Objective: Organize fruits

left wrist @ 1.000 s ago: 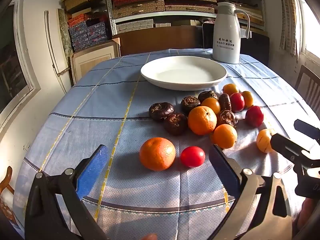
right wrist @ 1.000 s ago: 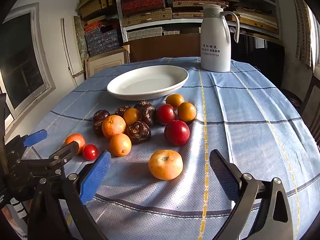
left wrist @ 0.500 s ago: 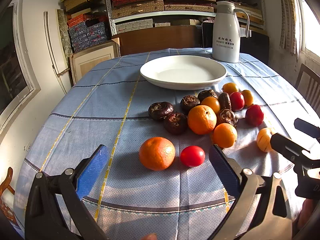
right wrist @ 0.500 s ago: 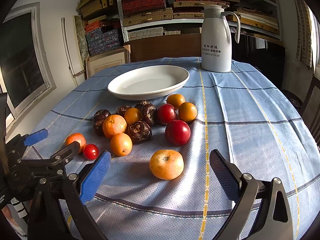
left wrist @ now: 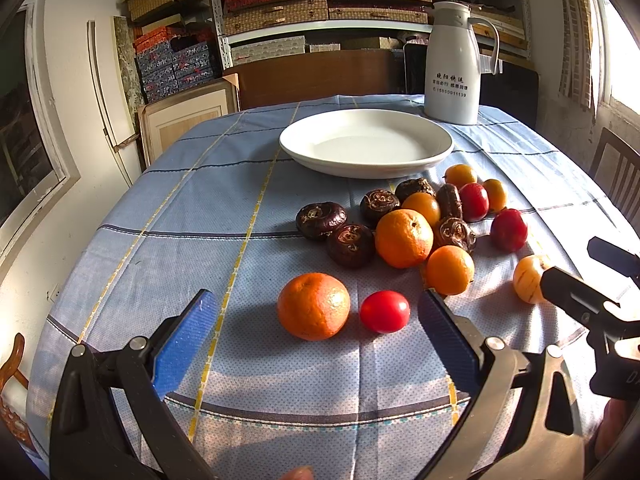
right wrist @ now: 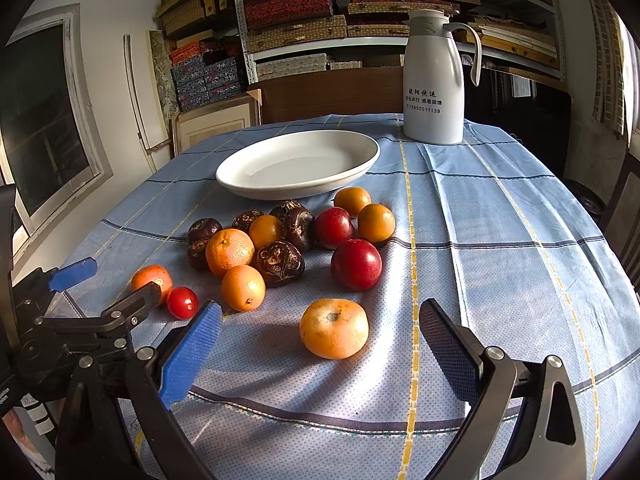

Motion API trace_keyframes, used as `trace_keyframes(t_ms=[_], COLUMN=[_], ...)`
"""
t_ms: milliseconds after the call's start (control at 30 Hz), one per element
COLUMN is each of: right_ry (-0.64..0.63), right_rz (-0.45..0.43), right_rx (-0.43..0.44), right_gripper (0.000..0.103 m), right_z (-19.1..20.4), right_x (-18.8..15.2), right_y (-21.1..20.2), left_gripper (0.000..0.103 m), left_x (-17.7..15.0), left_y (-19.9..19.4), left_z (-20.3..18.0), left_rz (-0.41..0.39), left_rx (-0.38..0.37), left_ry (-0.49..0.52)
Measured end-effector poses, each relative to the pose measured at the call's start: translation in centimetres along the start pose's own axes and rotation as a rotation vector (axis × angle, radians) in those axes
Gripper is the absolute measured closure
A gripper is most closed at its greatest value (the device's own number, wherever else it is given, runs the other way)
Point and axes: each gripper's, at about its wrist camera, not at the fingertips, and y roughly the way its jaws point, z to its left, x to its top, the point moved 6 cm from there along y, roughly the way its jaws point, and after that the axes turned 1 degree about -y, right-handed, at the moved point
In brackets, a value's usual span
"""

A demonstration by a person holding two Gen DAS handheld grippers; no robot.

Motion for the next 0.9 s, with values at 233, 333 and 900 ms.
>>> trace_keyframes(t_ms=[233, 333, 900], right_ry=[0.000, 0.000, 0.001], right_rz=[0.001, 0.001, 0.002], right_rx=[0.000, 0.000, 0.002], right_gripper=[0.004, 0.004, 0.004], right_z=[-0.02, -0.02, -0.03], right_x=[-0.01, -0.01, -0.06], right_y=[0.02, 0.03, 0.06], left_gripper=[0.004, 0.004, 0.004], left_x=[-0.04, -0.04, -0.30], left_y=[0.05, 0.05, 0.16], left_z=[-0.01, -0.01, -0.15], left_rz=[0.001, 0.002, 0.004], left_rx=[0.000, -0.001, -0.002], left_ry=[0.000, 0.000, 0.000])
